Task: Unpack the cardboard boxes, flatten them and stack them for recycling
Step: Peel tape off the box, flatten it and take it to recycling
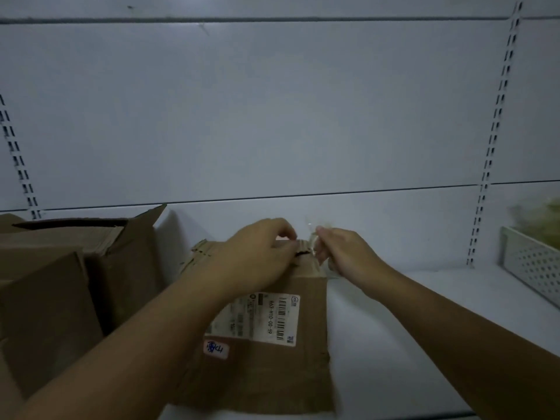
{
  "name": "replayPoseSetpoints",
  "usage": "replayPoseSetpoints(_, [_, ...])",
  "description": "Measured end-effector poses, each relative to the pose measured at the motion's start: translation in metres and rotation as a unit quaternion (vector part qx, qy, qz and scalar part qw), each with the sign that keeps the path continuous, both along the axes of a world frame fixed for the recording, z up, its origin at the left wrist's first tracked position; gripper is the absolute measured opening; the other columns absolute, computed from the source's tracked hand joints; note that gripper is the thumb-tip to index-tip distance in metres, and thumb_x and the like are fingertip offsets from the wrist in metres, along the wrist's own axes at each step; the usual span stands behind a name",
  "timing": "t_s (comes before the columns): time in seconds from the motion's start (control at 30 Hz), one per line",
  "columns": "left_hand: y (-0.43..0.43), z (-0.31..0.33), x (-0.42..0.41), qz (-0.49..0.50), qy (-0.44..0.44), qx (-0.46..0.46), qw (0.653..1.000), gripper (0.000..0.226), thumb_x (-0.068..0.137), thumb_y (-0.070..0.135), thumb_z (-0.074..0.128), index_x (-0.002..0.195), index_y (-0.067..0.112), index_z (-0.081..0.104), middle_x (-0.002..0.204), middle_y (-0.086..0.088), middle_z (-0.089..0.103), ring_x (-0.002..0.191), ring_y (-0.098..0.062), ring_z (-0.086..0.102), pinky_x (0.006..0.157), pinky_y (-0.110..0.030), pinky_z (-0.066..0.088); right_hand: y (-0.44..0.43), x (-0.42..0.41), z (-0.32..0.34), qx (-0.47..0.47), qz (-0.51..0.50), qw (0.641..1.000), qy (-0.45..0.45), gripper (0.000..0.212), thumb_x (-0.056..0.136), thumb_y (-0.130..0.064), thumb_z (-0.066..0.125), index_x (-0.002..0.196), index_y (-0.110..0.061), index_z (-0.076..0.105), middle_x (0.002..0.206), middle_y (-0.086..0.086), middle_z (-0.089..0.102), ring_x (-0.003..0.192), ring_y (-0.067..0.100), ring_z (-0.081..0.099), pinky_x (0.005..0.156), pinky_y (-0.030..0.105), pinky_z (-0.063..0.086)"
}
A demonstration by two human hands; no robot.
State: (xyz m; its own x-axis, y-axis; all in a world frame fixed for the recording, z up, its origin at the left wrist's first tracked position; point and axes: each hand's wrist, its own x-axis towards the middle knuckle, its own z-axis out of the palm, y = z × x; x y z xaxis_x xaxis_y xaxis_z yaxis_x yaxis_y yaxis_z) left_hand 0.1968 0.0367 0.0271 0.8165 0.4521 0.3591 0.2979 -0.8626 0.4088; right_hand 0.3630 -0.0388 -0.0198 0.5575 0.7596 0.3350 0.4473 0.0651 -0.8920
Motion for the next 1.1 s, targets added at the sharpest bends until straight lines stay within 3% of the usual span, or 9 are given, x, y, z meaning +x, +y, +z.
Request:
replayPoseSetpoints(0.1, [-0.003, -0.002, 0.033, 0.003, 0.076, -0.044, 0.996, 0.046, 0.096, 0.048, 0.036, 0.136, 0.027, 0.041, 0.139, 0.002, 0.047, 0.117, -0.014, 0.047, 0.096, -0.031, 0.036, -0.003, 0.005, 0.002, -0.022, 0.048, 0.999, 0.000, 0.043, 0.096, -0.040, 0.040, 0.069, -0.013, 0.060, 0.044, -0.004, 0.058, 0.036, 0.003, 0.046, 0.037, 0.013, 0.033])
replayPoseSetpoints(0.17, [0.002, -0.003, 0.039, 0.020, 0.128, -0.054, 0.990, 0.050, 0.098, 0.045, 0.032, 0.143, 0.025, 0.031, 0.148, -0.002, 0.037, 0.132, -0.020, 0.037, 0.107, -0.030, 0.024, -0.008, 0.012, 0.000, -0.045, 0.080, 0.996, -0.002, 0.042, 0.095, -0.040, 0.043, 0.066, -0.014, 0.058, 0.040, -0.007, 0.050, 0.034, 0.002, 0.041, 0.037, 0.016, 0.030])
replayPoseSetpoints(0.4, [0.005, -0.004, 0.039, 0.048, 0.156, -0.042, 0.986, 0.047, 0.100, 0.039, 0.027, 0.146, 0.027, 0.025, 0.153, 0.004, 0.028, 0.138, -0.015, 0.026, 0.095, -0.021, 0.016, -0.036, 0.054, -0.029, -0.162, 0.235, 0.958, -0.030, 0.042, 0.094, -0.037, 0.047, 0.059, -0.017, 0.061, 0.045, -0.006, 0.042, 0.042, 0.008, 0.033, 0.045, 0.020, 0.028])
replayPoseSetpoints(0.5, [0.006, -0.006, 0.038, 0.065, 0.163, -0.029, 0.984, 0.049, 0.099, 0.045, 0.027, 0.146, 0.032, 0.023, 0.153, 0.007, 0.028, 0.137, -0.014, 0.027, 0.092, -0.023, 0.015, -0.052, 0.075, -0.043, -0.244, 0.246, 0.933, -0.100, 0.039, 0.089, -0.032, 0.058, 0.054, -0.017, 0.063, 0.046, -0.002, 0.046, 0.043, 0.010, 0.036, 0.045, 0.018, 0.030])
replayPoseSetpoints(0.6, [0.004, -0.010, 0.038, 0.088, 0.154, 0.001, 0.984, 0.054, 0.094, 0.056, 0.029, 0.144, 0.036, 0.026, 0.150, 0.008, 0.033, 0.133, -0.015, 0.033, 0.090, -0.025, 0.018, -0.058, 0.092, -0.037, -0.176, 0.215, 0.957, -0.079, 0.034, 0.081, -0.038, 0.062, 0.055, -0.018, 0.065, 0.046, -0.005, 0.045, 0.043, 0.009, 0.036, 0.044, 0.018, 0.031])
replayPoseSetpoints(0.67, [0.001, -0.010, 0.038, 0.091, 0.117, 0.002, 0.989, 0.055, 0.089, 0.061, 0.036, 0.140, 0.040, 0.033, 0.145, 0.010, 0.040, 0.128, -0.014, 0.040, 0.092, -0.027, 0.025, -0.056, 0.098, -0.031, -0.044, 0.198, 0.979, 0.013, 0.029, 0.072, -0.045, 0.061, 0.056, -0.021, 0.064, 0.048, -0.005, 0.045, 0.044, 0.009, 0.037, 0.044, 0.018, 0.033])
replayPoseSetpoints(0.77, [-0.003, -0.005, 0.034, 0.044, -0.007, -0.019, 0.999, 0.043, 0.082, 0.054, 0.055, 0.122, 0.040, 0.054, 0.134, 0.017, 0.049, 0.121, -0.005, 0.047, 0.097, -0.027, 0.037, -0.050, 0.099, -0.033, 0.084, 0.232, 0.962, 0.115, 0.020, 0.069, -0.035, 0.067, 0.069, -0.015, 0.065, 0.060, 0.000, 0.057, 0.055, 0.012, 0.053, 0.054, 0.020, 0.047])
replayPoseSetpoints(0.93, [-0.011, 0.011, 0.027, -0.063, -0.199, -0.166, 0.964, 0.030, 0.062, 0.045, 0.066, 0.081, 0.022, 0.072, 0.092, 0.002, 0.073, 0.090, -0.014, 0.067, 0.078, -0.019, 0.054, -0.042, 0.100, -0.046, 0.096, 0.213, 0.965, 0.117, 0.018, 0.062, -0.021, 0.074, 0.076, -0.014, 0.065, 0.080, 0.003, 0.069, 0.078, 0.015, 0.067, 0.075, 0.021, 0.054])
replayPoseSetpoints(1.1, [-0.014, 0.020, 0.036, -0.161, -0.239, -0.301, 0.909, 0.021, 0.060, 0.037, 0.068, 0.067, 0.018, 0.072, 0.078, -0.003, 0.072, 0.081, -0.015, 0.068, 0.076, -0.024, 0.056, -0.040, 0.105, -0.055, 0.063, 0.117, 0.983, 0.123, 0.016, 0.072, 0.004, 0.071, 0.085, -0.005, 0.068, 0.085, 0.002, 0.071, 0.083, 0.015, 0.064, 0.075, 0.018, 0.049])
